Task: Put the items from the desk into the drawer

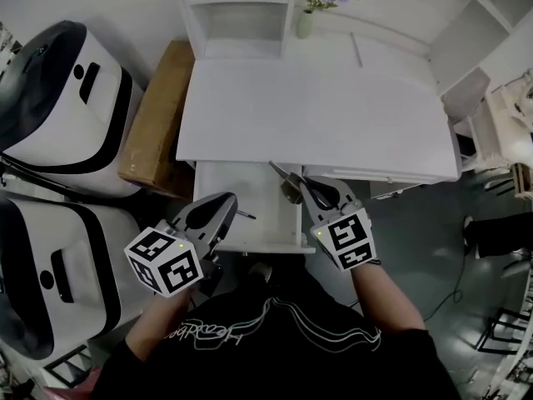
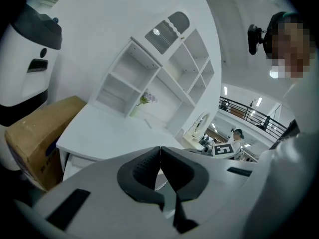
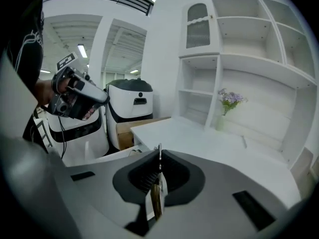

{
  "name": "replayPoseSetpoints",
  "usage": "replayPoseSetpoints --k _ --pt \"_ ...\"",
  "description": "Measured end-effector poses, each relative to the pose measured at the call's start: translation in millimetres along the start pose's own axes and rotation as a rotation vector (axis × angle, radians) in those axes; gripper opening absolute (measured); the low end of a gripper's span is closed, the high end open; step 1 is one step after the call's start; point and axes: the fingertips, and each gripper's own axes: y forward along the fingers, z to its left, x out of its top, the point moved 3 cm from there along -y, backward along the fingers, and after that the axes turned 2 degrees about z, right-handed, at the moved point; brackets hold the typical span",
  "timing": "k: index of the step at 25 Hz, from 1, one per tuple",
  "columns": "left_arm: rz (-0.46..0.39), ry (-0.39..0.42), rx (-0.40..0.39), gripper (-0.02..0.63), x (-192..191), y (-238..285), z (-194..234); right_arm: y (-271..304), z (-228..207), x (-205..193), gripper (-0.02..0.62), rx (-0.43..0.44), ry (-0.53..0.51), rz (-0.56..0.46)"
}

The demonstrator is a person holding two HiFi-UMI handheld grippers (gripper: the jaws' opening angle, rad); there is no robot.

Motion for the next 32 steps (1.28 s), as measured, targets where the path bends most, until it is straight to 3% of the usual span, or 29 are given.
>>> replayPoseSetpoints --k 16,24,32 --pt "-0.021 -0.116 0.136 0.021 -25.1 -51.0 68.4 134.1 73.4 -77.5 0.046 0.166 -0.127 0.266" --pt "-0.022 -0.180 0.199 0.021 -46.3 -47.8 106.0 197.8 72.9 -117.2 0.046 0.147 -0.154 0.357" --pt "-0.039 -0.210 0.232 0.021 -55.2 -51.8 124.7 227.4 83.8 -134.5 0.048 0.132 -0.207 0.375"
